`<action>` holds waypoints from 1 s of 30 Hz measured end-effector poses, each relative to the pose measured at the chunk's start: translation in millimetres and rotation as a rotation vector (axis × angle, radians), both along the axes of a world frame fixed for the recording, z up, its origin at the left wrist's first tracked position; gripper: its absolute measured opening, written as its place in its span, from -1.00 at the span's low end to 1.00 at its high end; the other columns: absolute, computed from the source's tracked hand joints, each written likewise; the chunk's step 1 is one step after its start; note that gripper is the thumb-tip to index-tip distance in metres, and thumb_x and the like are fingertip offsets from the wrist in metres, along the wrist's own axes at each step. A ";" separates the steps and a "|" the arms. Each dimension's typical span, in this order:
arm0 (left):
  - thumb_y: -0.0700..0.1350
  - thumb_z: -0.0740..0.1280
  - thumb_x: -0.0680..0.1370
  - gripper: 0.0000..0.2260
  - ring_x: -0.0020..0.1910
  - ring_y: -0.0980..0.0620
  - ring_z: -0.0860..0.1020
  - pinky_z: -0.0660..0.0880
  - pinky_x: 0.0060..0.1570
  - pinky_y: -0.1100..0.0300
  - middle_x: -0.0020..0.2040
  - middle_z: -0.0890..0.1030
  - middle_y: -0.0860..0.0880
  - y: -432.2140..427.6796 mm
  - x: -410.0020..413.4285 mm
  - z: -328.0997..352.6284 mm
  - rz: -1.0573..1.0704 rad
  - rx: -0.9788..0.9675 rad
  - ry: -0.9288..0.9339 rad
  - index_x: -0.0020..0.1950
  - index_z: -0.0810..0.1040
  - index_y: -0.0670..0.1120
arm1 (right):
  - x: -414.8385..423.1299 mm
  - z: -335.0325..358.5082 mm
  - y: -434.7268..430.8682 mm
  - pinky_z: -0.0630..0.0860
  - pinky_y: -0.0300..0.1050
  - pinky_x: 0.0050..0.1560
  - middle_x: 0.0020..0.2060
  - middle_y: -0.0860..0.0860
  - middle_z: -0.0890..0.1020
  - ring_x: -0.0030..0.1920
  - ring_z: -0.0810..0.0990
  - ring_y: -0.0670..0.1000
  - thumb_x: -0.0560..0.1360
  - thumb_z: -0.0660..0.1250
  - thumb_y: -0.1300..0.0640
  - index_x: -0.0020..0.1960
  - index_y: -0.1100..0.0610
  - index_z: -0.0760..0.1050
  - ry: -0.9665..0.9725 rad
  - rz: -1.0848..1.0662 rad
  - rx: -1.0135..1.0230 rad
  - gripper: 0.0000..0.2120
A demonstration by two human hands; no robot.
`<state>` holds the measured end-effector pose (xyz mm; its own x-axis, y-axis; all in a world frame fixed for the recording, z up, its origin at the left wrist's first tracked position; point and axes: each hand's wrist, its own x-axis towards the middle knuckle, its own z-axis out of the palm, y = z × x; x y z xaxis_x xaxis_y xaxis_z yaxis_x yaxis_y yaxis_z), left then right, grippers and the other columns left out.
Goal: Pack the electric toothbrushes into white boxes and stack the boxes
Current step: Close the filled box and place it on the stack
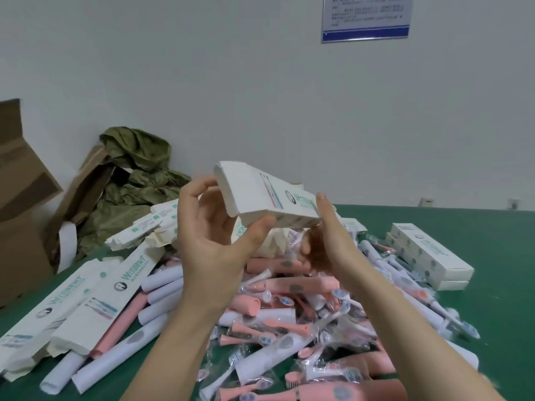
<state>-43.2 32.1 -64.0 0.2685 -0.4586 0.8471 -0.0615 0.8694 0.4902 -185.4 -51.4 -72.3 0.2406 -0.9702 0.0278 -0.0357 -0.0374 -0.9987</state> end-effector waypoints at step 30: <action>0.17 0.23 0.39 -0.65 0.00 0.11 0.46 0.46 0.03 0.06 0.01 0.39 0.18 -6.6 -46.1 -2.9 0.597 0.198 -0.414 0.17 0.39 0.26 | -1.8 18.5 44.6 0.50 -0.20 0.03 0.16 -0.03 0.63 0.01 0.62 -0.11 0.51 0.15 -0.01 0.22 -0.04 0.53 -0.381 0.244 -0.436 -0.66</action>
<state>-89.3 25.5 -66.8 0.1965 -0.4896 0.8495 -0.7078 0.5287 0.4684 -187.2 -6.8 -53.8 0.3493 -0.7684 0.5363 0.3805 -0.4067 -0.8305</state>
